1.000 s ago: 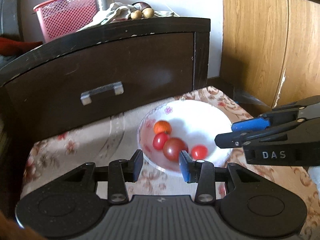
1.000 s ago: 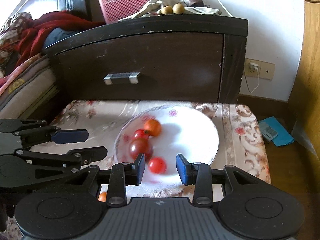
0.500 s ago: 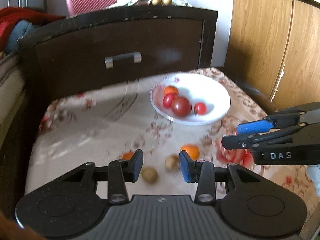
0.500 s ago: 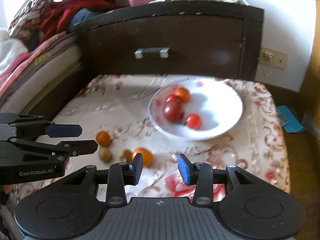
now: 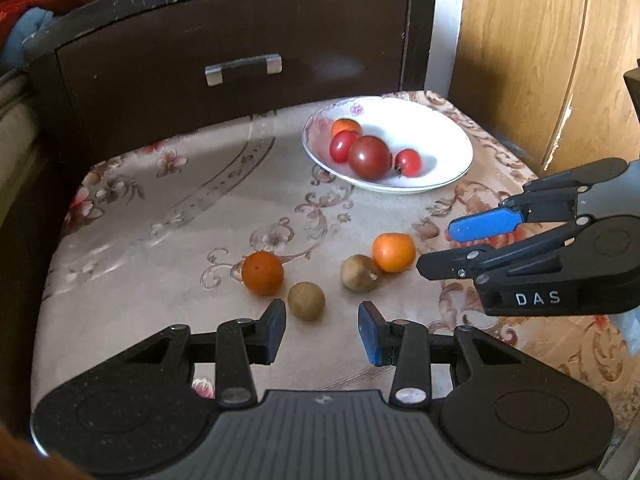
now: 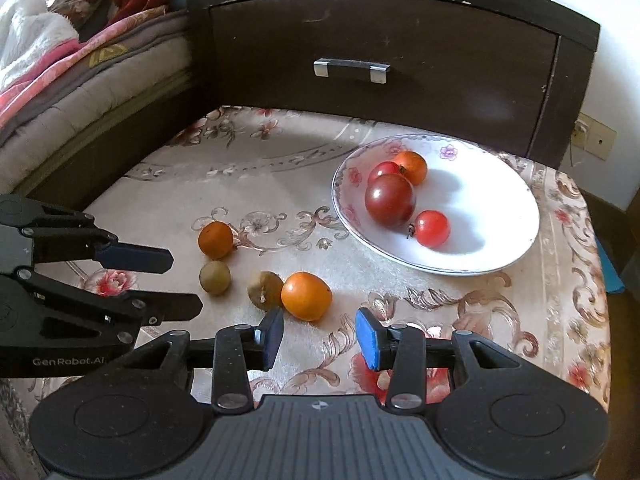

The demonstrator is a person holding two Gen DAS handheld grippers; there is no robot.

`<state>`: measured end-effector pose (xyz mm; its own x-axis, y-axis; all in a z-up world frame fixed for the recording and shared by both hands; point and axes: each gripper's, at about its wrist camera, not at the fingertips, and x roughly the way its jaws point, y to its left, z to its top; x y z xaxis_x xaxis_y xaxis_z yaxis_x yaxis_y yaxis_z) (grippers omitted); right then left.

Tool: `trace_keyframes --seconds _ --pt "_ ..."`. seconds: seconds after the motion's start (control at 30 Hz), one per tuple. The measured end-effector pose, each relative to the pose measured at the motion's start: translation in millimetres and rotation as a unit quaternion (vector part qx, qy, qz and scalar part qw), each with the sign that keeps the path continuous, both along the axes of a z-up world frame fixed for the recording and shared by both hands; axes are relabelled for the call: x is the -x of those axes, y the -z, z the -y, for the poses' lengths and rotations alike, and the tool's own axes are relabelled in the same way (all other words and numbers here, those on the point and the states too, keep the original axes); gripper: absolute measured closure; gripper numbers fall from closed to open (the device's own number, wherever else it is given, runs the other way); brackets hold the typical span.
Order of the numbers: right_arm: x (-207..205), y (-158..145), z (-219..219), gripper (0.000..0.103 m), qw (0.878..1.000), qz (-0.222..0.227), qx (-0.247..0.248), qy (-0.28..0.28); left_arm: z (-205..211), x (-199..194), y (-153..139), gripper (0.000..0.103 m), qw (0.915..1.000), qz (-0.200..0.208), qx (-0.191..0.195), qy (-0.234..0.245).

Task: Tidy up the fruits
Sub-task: 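Grasp a brown kiwi with the left tool while the right tool grasps a tangerine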

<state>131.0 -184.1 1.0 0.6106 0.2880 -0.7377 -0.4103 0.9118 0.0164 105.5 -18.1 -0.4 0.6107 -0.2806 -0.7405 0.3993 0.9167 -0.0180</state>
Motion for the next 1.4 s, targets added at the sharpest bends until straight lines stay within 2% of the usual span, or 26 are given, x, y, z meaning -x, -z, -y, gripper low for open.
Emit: trace_keyframes --seconds 0.3,0.6,0.67,0.7,0.93,1.13,1.2,1.4 --pt "-17.9 16.4 -3.0 0.068 1.0 -0.014 0.001 -0.01 -0.4 -10.7 15.8 0.056 0.9999 -0.01 0.0 -0.005" --pt "-26.5 23.8 -9.9 0.068 1.0 -0.01 0.0 -0.019 -0.4 -17.2 23.0 0.056 0.9998 -0.016 0.004 -0.008" --pt "-25.4 22.8 -12.4 0.073 1.0 -0.008 0.008 -0.019 -0.1 -18.4 23.7 0.056 0.9998 -0.015 0.004 -0.009" --pt "-24.8 22.3 -13.9 0.079 1.0 -0.009 0.01 -0.023 0.5 -19.0 23.9 0.056 0.9999 -0.014 0.005 -0.008" --pt "-19.1 19.9 -11.1 0.079 1.0 -0.013 0.015 -0.018 4.7 -24.3 24.7 0.056 0.9999 -0.002 0.004 -0.013" --pt "-17.9 18.0 -0.6 0.079 1.0 -0.02 0.01 -0.009 9.8 -26.4 29.7 0.063 0.9998 -0.004 -0.004 -0.02" --pt "-17.3 17.2 0.6 0.079 1.0 -0.019 0.012 -0.006 10.9 -26.4 29.4 0.07 0.9998 -0.004 -0.002 -0.02" --pt "-15.4 16.3 -0.1 0.079 1.0 -0.018 0.021 -0.006 14.7 -22.2 27.9 0.071 1.0 -0.005 0.002 -0.002"
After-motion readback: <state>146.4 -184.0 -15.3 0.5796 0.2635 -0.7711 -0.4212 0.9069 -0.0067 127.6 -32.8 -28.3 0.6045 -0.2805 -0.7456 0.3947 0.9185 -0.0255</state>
